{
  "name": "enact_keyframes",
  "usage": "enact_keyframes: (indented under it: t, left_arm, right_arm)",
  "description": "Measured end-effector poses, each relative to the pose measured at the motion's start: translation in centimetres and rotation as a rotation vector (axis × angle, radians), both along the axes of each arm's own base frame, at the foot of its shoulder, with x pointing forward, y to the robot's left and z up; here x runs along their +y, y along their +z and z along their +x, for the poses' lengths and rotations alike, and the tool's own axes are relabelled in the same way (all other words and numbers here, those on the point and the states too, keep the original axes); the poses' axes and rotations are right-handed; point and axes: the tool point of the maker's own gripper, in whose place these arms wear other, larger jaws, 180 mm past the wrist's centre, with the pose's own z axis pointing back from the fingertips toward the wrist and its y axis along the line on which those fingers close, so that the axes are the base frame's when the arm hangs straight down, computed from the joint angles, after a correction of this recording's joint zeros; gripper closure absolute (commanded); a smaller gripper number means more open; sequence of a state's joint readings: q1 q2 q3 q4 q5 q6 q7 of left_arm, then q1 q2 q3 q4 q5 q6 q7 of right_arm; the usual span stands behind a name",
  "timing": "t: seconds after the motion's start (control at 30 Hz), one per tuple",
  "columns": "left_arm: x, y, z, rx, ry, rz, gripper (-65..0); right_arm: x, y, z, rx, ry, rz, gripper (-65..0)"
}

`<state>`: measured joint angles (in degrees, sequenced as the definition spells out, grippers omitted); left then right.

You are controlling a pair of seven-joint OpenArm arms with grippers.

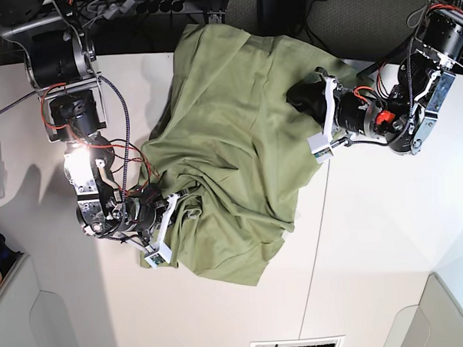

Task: Layout the t-shirt on the table in an organized manner, then fold the t-shirt properly
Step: 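Pull the grippers apart to stretch the shirt lengthwise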

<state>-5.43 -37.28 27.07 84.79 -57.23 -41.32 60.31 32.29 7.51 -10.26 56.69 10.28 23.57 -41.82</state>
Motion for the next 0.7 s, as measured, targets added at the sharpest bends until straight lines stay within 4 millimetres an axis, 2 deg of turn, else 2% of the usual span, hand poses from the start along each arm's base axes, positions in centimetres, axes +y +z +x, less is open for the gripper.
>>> enact_keyframes:
  t: [0.07, 0.17, 0.3, 0.4, 0.53, 0.7]
  left_arm:
    - [0.3, -0.4, 1.0, -0.044, 0.012, -0.004, -13.4]
    - [1.5, -0.9, 3.4, -0.088, 0.048, 0.019, -13.4]
    - [5.2, -1.7, 7.8, -0.150, 0.141, 0.099, -13.4]
    - [8.3, -1.9, 11.2, -0.186, 0.216, 0.181, -13.4]
    - [10.7, -1.5, 14.5, -0.194, 0.279, 0.261, -13.4]
    - [11.7, -0.6, 17.6, -0.194, 0.322, 0.365, -13.4]
  right_arm:
    - [-0.6, -0.1, -0.1, 0.010, -0.001, -0.010, 0.0]
    - [-2.6, -0.3, -0.4, 0.024, -0.018, -0.020, 0.0]
    - [-6.0, -0.3, -0.9, 0.061, -0.063, -0.019, 0.0]
    - [-7.8, -0.5, -1.5, 0.092, -0.089, -0.020, 0.0]
    - [-8.8, -0.8, -2.6, 0.111, -0.108, 0.014, 0.0]
    - [-9.3, -1.7, -5.4, 0.105, -0.088, 0.010, 0.0]
